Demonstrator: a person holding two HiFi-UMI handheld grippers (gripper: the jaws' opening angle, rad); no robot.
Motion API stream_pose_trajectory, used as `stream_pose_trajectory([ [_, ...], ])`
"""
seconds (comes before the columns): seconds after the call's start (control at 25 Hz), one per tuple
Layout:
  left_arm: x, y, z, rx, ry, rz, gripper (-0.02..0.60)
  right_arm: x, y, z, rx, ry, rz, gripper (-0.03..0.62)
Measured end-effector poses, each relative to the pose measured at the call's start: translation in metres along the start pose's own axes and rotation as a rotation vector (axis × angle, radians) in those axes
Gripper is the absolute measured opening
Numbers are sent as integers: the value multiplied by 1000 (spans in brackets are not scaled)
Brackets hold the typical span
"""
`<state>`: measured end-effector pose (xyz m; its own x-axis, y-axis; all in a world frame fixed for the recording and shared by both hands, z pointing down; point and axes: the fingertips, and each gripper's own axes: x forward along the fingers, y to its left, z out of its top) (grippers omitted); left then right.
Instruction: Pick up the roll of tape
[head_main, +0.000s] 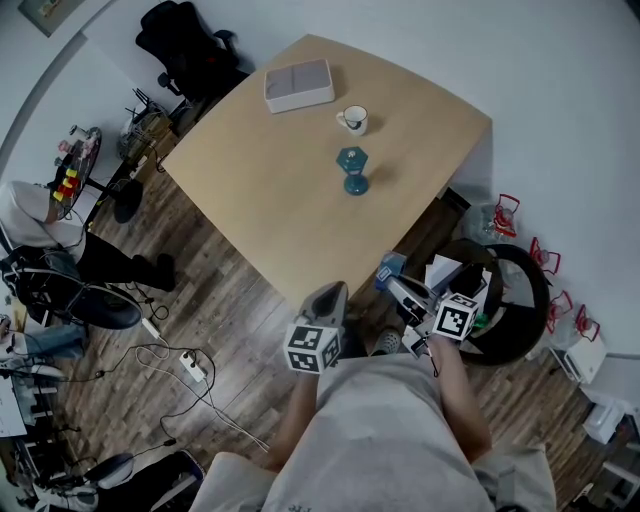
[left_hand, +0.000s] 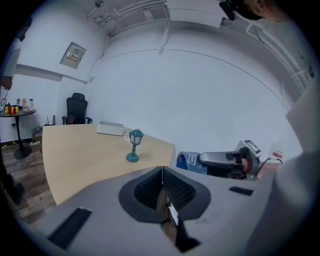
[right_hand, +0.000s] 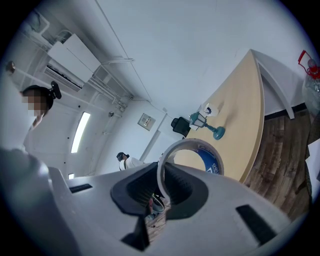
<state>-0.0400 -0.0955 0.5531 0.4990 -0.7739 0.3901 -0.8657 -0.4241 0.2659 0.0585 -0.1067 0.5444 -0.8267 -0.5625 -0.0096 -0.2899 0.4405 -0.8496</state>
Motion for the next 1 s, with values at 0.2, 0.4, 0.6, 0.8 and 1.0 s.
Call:
stream_pose_trajectory([
  [0.2, 2, -3, 1, 0, -1, -4, 5, -2, -1, 4, -3, -9, -2, 45],
  [0.4, 5, -3, -1, 0, 4, -10, 5, -4, -4, 4, 6, -11, -10, 46],
  [0.6, 4, -4, 4, -28, -27, -18, 5, -6, -5, 5, 4, -14, -14, 46],
  [0.8, 1, -7, 13, -25, -75, -44, 5, -7, -4, 6, -18, -23, -28, 44],
  [1.0, 4, -10, 9, 2, -68, -61, 5, -7, -3, 8, -29, -27, -21, 44],
])
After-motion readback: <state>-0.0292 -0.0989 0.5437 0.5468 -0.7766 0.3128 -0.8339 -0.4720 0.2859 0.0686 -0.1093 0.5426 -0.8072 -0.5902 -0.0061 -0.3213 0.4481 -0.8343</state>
